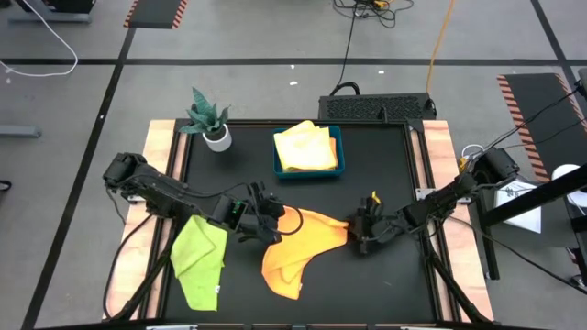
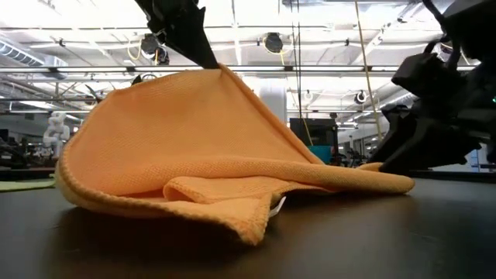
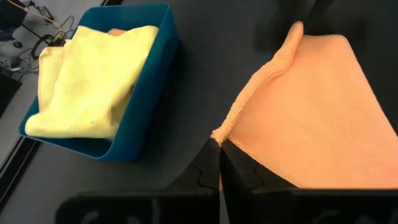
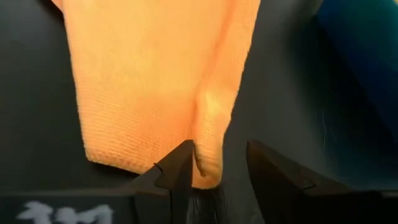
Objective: Fold microfiber towels
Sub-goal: Fold the orange microfiber cloth
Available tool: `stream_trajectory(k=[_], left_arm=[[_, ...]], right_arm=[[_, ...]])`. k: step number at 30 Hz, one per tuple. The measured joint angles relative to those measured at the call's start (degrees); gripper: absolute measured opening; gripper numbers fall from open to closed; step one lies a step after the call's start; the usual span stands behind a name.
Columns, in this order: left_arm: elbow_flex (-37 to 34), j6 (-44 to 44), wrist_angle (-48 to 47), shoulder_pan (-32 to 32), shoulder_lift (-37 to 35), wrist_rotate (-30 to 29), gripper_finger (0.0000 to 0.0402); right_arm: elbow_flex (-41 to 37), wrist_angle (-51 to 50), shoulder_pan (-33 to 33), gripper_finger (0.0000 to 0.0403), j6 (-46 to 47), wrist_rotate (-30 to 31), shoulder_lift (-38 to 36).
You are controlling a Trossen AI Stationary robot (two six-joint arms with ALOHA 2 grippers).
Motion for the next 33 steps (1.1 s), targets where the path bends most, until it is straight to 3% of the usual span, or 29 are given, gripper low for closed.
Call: stream_trajectory(k=[14,19,23,33], left_arm=[[0.0,-0.1,0.3,0.0,0.0,0.0,0.0005],[-0.1,0.1,0.2,-0.4,-0.4,0.3,0.0006],[0.9,0.0,0.5,-2.5,-3.6,2.0,0.0004],[12.5,8.9,0.8,-17.2,-9.0,-2.6,0.0005]], right_arm=[[-1.9,3.8,-0.5,0.0009,-1.2,-0.1,0.0],[-1.7,9.0,-0.4,0.0003,-4.0,-0.6,-1.9],[-0.2,11.4,0.7,0.0002,-7.9,-4.9,-8.1],[11.0,9.3,8.8,0.0001,-18.9,-18.2,-23.1]])
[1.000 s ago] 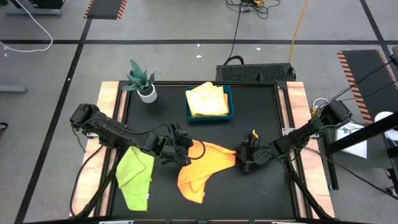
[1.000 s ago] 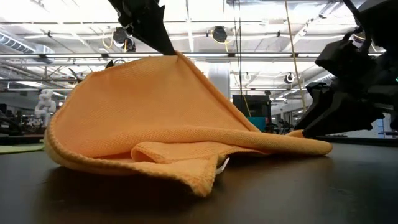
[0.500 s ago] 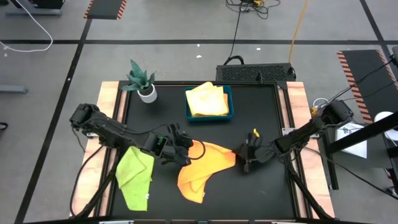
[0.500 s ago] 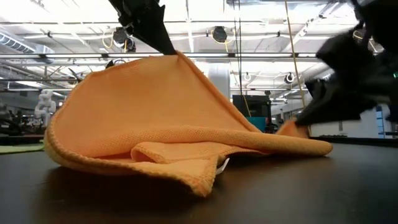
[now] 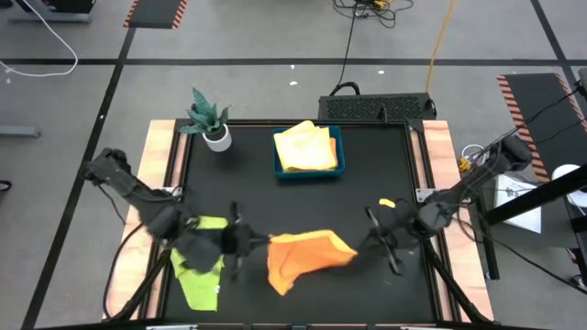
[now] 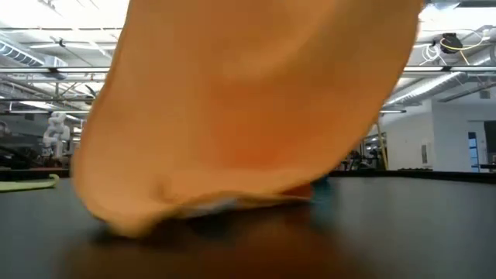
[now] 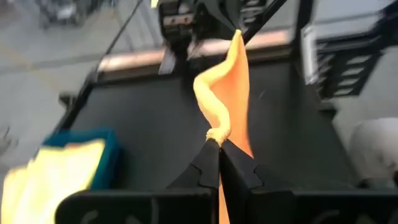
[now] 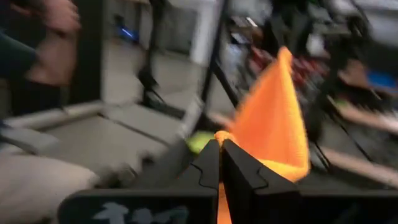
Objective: Fold microfiber towels
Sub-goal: Fold the orange microfiber cloth
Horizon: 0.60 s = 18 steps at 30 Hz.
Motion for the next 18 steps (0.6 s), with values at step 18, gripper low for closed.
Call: stream_trajectory(k=[18], left_arm=[[5.7,4.1,6.2,-20.6,0.5,-12.4,0.0003]], right_arm=[[20.3,-10.4,15.0,0.0,-8.1,-0.6,4.5]])
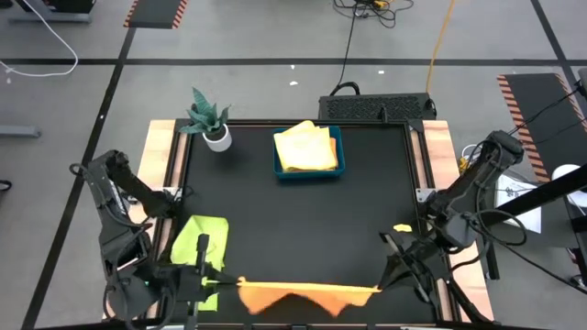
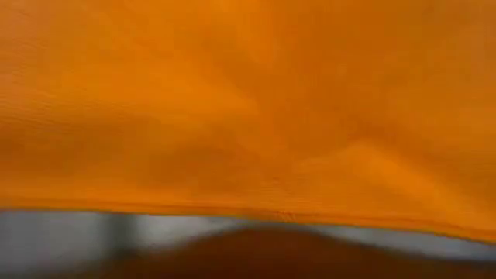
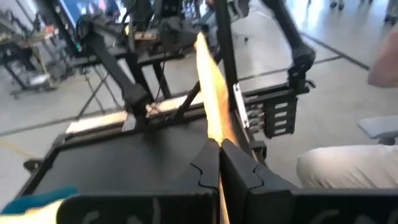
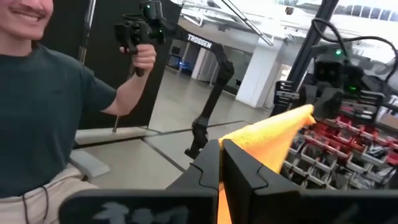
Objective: Fold microfiber towels
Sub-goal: Fold the orange microfiber cloth
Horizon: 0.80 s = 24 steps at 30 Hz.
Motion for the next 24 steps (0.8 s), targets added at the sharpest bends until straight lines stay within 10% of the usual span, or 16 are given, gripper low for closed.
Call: stream_trajectory(k=[7,17,24], left_arm=[[0.0,-0.2,-6.0,-0.5,-1.2,-5.7,0.0003],[-8.7,-32.4,-44.1,11.0,-1.8,-3.9,0.0009],[-24.8,-27.2,-34.3,22.1,-3.0,3.7,0.0004]], right_arm=[[1.0,-7.9,0.1,0.0,0.8,11.7,-3.2],[-2.4,-23.7,-9.0,0.0,7.5,29.2,-4.1],[-11.3,-23.5,-22.4,0.0,13.8,24.2,-4.0]])
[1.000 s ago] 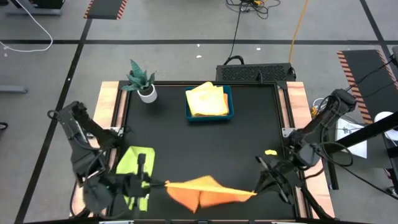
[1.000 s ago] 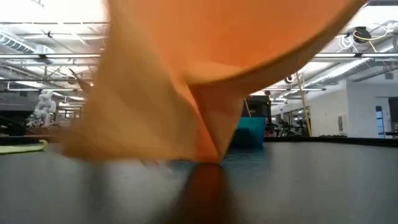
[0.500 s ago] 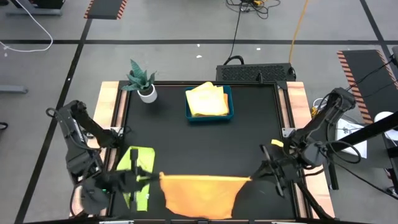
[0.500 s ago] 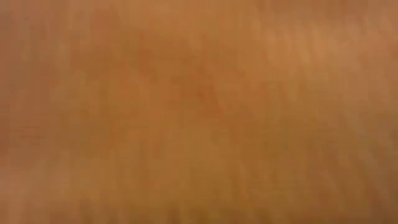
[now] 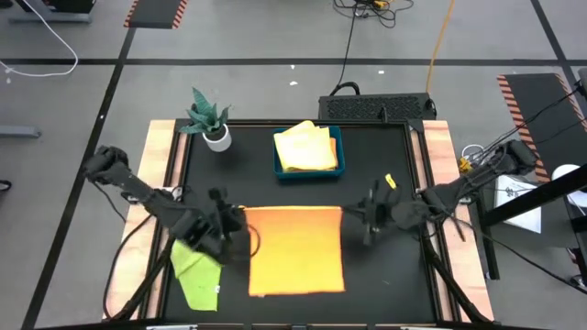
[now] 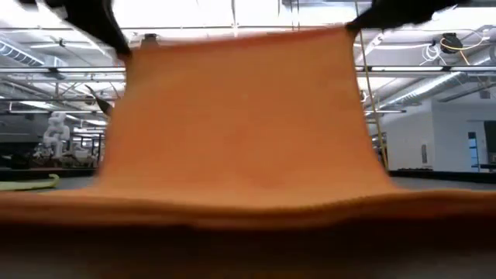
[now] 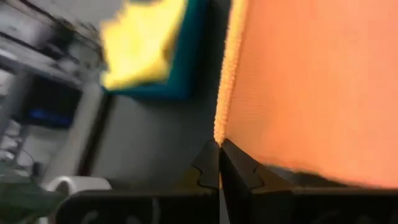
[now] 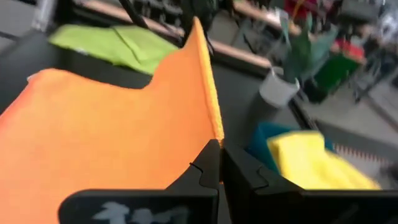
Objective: Fold microfiber towels
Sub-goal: Fold the orange microfiber cloth
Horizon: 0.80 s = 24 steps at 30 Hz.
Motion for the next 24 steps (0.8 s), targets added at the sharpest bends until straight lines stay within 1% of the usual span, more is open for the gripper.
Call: stream_trajectory(k=[5,9,10,14,16,20,24], left_arm=[[-8.8,13.3,17.6,9.5,-0.5,13.8,0.0013],[-13.2,23.1,27.8,15.2,-0.5,18.6,0.0005],[-14.1,24.8,29.4,16.7,-0.5,19.7,0.0004],[-15.9,28.7,32.0,22.4,-0.5,22.6,0.001],[-16.4,30.5,32.4,24.8,-0.5,24.2,0.0005],[-16.6,32.2,33.3,28.8,-0.5,27.4,0.0007],[-16.6,35.1,33.3,30.1,-0.5,28.3,0.0004]], right_arm=[[-4.0,3.9,-7.0,0.0,-0.9,-2.9,0.0],[-5.7,3.9,-11.2,0.0,-1.5,-3.3,0.0],[-6.0,3.9,-12.2,0.0,-1.5,-4.3,0.0],[-6.5,4.8,-15.3,0.0,-0.1,-10.9,0.0],[-6.8,6.1,-16.5,0.0,-0.2,-13.6,0.0],[-6.9,6.1,-19.1,0.0,-1.3,-14.5,0.0],[-6.9,6.0,-22.0,0.0,-1.6,-16.3,0.0]])
